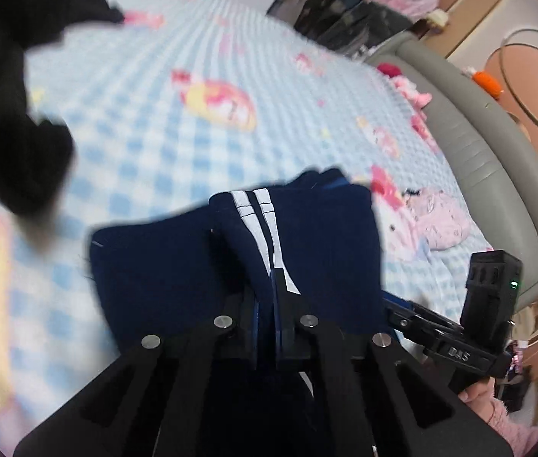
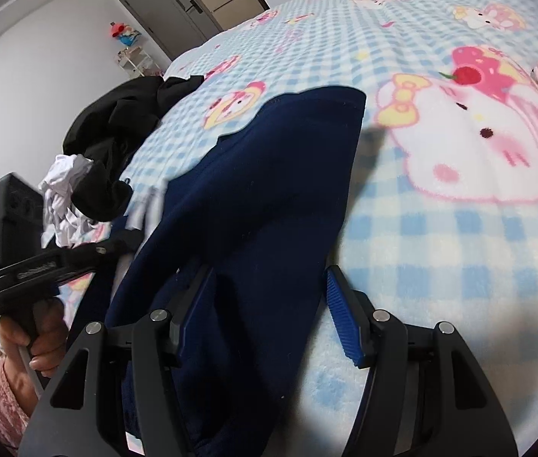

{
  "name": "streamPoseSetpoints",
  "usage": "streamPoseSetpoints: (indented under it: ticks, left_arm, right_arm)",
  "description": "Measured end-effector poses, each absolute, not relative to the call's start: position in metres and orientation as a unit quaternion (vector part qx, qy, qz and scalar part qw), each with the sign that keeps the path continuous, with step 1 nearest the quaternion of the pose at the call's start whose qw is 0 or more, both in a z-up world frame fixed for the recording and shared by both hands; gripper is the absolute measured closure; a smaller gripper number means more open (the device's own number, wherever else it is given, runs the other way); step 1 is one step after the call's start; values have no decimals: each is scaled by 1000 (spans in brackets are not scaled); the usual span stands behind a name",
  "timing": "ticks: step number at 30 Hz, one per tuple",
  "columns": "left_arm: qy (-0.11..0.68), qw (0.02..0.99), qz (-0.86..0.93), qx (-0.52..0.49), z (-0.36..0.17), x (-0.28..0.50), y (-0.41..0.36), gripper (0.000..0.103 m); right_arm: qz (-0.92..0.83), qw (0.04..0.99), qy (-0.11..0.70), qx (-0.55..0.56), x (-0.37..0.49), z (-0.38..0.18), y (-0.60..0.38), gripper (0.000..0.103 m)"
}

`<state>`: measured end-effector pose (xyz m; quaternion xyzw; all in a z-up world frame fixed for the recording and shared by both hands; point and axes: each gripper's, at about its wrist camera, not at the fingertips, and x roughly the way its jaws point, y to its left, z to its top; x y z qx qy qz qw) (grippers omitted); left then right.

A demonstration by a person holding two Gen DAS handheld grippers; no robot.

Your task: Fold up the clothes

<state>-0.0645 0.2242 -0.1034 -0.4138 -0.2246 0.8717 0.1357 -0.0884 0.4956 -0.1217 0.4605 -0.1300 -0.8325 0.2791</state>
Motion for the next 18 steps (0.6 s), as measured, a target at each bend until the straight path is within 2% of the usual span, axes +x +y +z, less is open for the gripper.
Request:
streamPoseSetpoints:
  ticks: [6, 10, 14, 18]
  left_arm:
    - [-241, 81, 880, -402, -96, -33, 182, 97]
    - [-240, 64, 867, -432, -115, -38, 173, 96]
    - [-238, 47, 854, -460, -133, -44, 165, 94]
    - [-210, 32, 876, -432, -118, -37, 164, 94]
  right_arm:
    - [-849, 258, -155, 434, -98, -94, 510, 43]
    - [-869, 202, -99, 440, -123, -78, 503, 43]
    - [-874, 186, -46, 446, -149, -74, 489, 43]
    - [-873, 171, 2, 457, -185, -86, 461, 43]
